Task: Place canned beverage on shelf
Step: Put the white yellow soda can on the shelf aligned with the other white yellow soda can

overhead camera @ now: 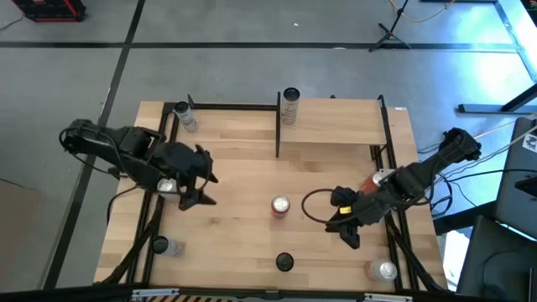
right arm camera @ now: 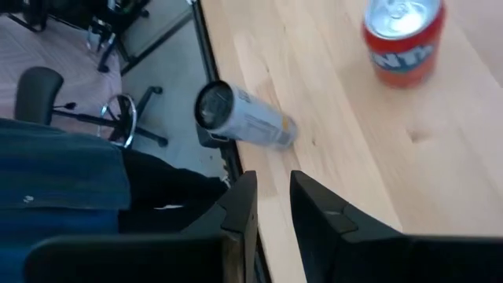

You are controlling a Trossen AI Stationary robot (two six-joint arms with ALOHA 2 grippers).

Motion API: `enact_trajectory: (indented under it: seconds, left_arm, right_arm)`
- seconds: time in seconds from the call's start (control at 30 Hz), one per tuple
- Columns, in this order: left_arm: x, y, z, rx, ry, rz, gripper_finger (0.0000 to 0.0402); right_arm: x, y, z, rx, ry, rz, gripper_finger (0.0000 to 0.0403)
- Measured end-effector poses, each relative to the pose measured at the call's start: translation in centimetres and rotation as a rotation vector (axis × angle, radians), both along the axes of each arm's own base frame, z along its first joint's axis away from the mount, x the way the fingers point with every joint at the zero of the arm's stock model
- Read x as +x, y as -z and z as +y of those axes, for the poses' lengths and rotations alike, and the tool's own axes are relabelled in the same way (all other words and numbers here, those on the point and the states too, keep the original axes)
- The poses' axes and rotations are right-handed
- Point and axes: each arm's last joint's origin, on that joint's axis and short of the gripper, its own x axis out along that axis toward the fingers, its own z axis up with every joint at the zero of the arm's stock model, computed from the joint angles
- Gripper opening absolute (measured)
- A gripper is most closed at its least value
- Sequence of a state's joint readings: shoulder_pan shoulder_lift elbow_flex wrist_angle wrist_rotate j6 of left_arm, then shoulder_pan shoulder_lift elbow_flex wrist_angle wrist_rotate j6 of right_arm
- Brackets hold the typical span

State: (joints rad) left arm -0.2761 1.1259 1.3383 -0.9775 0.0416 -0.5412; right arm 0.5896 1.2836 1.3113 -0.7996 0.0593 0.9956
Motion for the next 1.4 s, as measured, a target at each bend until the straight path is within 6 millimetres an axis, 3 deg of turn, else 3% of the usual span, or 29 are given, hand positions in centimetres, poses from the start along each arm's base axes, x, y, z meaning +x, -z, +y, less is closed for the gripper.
enact_trajectory:
  seconds: [0.43, 0.6, 0.83, 1.1, 1.4]
  left_arm:
    - [1.4, 2.9, -4.0, 0.004, 0.095, 0.086, 0.0353]
    - [1.4, 2.8, -4.5, -0.027, 0.06, 0.059, 0.0353]
    - [1.7, 2.5, -5.4, -0.091, 0.038, 0.019, 0.0353]
    - [3.0, 3.3, -7.2, -0.123, 0.006, 0.018, 0.0353]
    - [4.2, 5.0, -8.4, -0.098, -0.027, 0.075, 0.0353]
  right_arm:
    - [2.4, 1.3, 1.3, -0.075, 0.03, -0.07, 0.0069]
    - [4.4, 2.8, 2.7, -0.135, -0.089, -0.117, 0.008]
    - [7.3, 3.9, 5.1, -0.15, -0.304, -0.321, 0.0178]
    - [9.8, 6.5, 6.5, -0.379, -0.458, -0.468, 0.03]
    - [11.0, 9.6, 7.6, -0.378, -0.56, -0.41, 0.0334]
